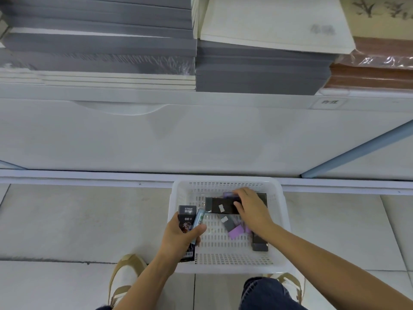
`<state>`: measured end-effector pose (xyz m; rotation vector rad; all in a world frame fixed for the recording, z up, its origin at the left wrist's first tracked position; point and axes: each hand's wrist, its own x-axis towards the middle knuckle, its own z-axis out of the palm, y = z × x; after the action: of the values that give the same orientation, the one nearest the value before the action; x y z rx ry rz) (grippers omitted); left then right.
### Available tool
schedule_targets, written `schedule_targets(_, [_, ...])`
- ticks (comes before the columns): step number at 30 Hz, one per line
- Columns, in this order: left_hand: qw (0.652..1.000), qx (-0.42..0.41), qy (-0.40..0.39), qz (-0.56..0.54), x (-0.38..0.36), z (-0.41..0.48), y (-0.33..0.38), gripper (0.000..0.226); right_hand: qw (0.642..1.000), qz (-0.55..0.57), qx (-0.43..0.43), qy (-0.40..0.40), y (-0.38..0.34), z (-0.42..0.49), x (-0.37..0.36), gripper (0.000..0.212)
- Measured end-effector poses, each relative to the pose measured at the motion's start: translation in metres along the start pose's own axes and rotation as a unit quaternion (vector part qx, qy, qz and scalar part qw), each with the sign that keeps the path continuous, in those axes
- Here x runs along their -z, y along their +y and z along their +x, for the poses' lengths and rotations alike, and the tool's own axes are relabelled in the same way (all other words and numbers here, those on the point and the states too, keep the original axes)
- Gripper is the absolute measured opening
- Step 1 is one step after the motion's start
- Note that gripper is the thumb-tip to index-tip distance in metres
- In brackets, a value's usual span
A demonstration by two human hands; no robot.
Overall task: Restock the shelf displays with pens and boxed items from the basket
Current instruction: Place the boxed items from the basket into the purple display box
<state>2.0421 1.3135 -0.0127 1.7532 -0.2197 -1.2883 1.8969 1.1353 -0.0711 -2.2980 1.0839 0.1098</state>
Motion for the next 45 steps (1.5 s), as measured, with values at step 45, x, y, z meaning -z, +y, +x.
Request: schedule_targets(45, [0.935,-0.287,-0.156,-0.136,-0.072,-0.156,0.245,0.056,0.872,0.364,0.286,0.161,-0.146,-0.127,0.325,0.022])
